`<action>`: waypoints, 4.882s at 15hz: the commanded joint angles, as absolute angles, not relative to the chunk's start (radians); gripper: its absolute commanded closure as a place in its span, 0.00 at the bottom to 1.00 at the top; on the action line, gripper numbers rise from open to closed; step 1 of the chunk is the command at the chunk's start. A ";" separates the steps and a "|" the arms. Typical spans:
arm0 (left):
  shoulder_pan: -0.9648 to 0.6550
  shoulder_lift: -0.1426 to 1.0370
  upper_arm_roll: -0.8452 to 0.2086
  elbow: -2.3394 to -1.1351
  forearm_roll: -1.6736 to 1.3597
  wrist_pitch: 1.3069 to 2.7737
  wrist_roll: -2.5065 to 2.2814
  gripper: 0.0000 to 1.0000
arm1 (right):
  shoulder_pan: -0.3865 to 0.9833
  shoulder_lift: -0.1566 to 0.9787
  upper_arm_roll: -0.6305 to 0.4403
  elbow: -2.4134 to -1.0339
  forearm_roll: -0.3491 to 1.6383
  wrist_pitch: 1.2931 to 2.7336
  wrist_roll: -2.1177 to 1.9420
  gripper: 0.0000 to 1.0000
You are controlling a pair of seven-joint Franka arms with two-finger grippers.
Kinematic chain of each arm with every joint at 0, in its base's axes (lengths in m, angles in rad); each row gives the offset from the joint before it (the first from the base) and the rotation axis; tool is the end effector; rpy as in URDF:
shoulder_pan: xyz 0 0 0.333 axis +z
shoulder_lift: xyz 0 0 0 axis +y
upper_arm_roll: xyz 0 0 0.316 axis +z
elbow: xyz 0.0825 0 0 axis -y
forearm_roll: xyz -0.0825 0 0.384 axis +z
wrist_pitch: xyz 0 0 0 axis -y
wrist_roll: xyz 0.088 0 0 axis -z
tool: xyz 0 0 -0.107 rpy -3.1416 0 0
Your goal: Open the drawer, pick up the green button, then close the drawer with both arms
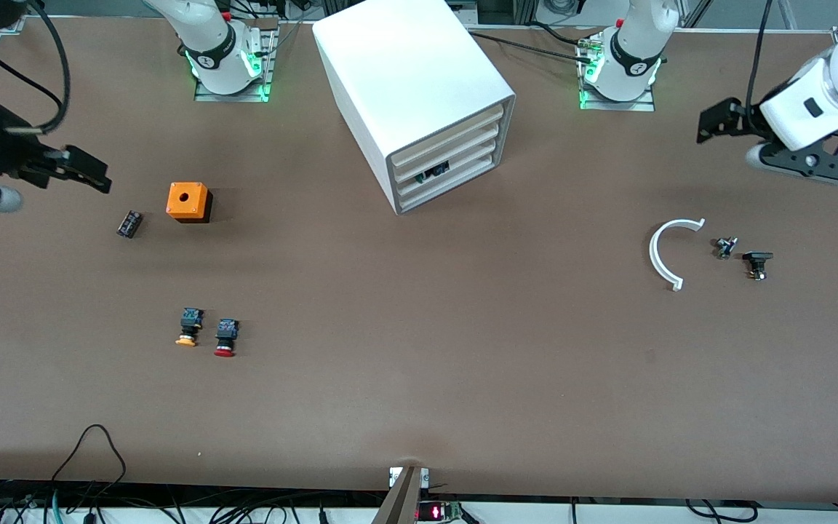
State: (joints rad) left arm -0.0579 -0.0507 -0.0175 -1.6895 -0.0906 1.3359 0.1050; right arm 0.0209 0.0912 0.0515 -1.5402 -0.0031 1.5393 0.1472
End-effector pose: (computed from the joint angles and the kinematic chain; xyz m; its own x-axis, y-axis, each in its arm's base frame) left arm 0.5049 -0.0497 0.5811 0.9378 -0.1962 -0.2864 -0.1681 -0.9784 0.1201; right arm 0.5756 0.0401 0.5847 0.9930 -0.0749 -0.0911 -0.0741 -0.9972 0.0119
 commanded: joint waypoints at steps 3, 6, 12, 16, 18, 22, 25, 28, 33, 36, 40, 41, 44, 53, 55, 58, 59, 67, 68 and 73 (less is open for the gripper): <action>-0.048 0.054 -0.017 -1.655 -0.337 1.264 0.132 0.01 | 0.026 0.164 0.051 -1.545 0.006 1.560 0.149 0.01; -0.048 0.092 -0.017 -1.695 -0.512 1.276 0.170 0.01 | 0.026 0.221 0.051 -1.545 0.008 1.609 0.149 0.01; -0.049 0.209 -0.017 -1.895 -0.805 1.535 0.524 0.01 | 0.035 0.342 0.049 -1.542 0.000 1.706 0.199 0.01; -0.066 0.297 -0.054 -2.051 -1.032 1.693 0.828 0.02 | 0.038 0.399 0.049 -1.540 0.006 1.778 0.201 0.01; -0.069 0.353 -0.070 -2.080 -1.110 1.716 0.909 0.01 | 0.046 0.422 0.051 -1.536 0.012 1.801 0.250 0.01; -0.069 0.435 -0.193 -2.190 -1.302 1.821 1.129 0.04 | 0.087 0.465 0.049 -1.531 0.002 1.828 0.343 0.01; -0.071 0.489 -0.221 -2.203 -1.331 1.838 1.193 0.07 | 0.141 0.494 0.049 -1.505 -0.008 1.832 0.454 0.01; -0.106 0.514 -0.221 -2.213 -1.341 1.844 1.244 0.19 | 0.178 0.528 0.049 -1.482 -0.021 1.832 0.541 0.01; -0.161 0.549 -0.222 -2.230 -1.402 1.864 1.298 0.42 | 0.230 0.578 0.049 -1.414 -0.021 1.827 0.670 0.01; -0.184 0.575 -0.222 -2.256 -1.449 1.876 1.371 0.47 | 0.256 0.598 0.049 -1.370 -0.021 1.816 0.750 0.01; -0.184 0.583 -0.245 -2.276 -1.479 1.875 1.390 0.51 | 0.279 0.629 0.049 -1.313 -0.017 1.798 0.833 0.01; -0.183 0.583 -0.253 -2.283 -1.491 1.875 1.390 0.52 | 0.284 0.640 0.049 -1.289 -0.014 1.790 0.853 0.01; -0.189 0.584 -0.258 -2.296 -1.511 1.868 1.393 0.65 | 0.301 0.675 0.051 -1.214 -0.009 1.763 0.903 0.01; -0.176 0.586 -0.250 -2.276 -1.502 1.864 1.367 1.00 | 0.327 0.732 0.052 -1.088 0.052 1.752 1.003 0.01; -0.152 0.587 -0.244 -2.252 -1.491 1.864 1.350 1.00 | 0.330 0.745 0.052 -1.063 0.078 1.761 1.040 0.01; -0.101 0.615 -0.241 -2.198 -1.406 1.864 1.315 1.00 | 0.334 0.749 0.052 -1.055 0.112 1.795 1.077 0.01; -0.075 0.630 -0.239 -2.171 -1.360 1.864 1.299 1.00 | 0.337 0.749 0.052 -1.055 0.132 1.810 1.087 0.01; 0.037 0.723 -0.239 -1.982 -1.166 1.862 1.192 1.00 | 0.371 0.753 0.052 -1.057 0.242 1.945 1.153 0.01; 0.037 0.724 -0.239 -1.971 -1.164 1.862 1.186 1.00 | 0.386 0.758 0.052 -1.057 0.242 1.977 1.179 0.01; 0.060 0.724 -0.224 -1.959 -1.138 1.861 1.180 1.00 | 0.433 0.756 0.084 -1.055 0.258 2.046 1.261 0.01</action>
State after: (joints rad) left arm 0.0482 0.7031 -0.2321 -1.9879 -1.1884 1.8277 1.1726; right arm 0.4277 0.7362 0.0645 -1.0953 0.2358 2.0301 1.2242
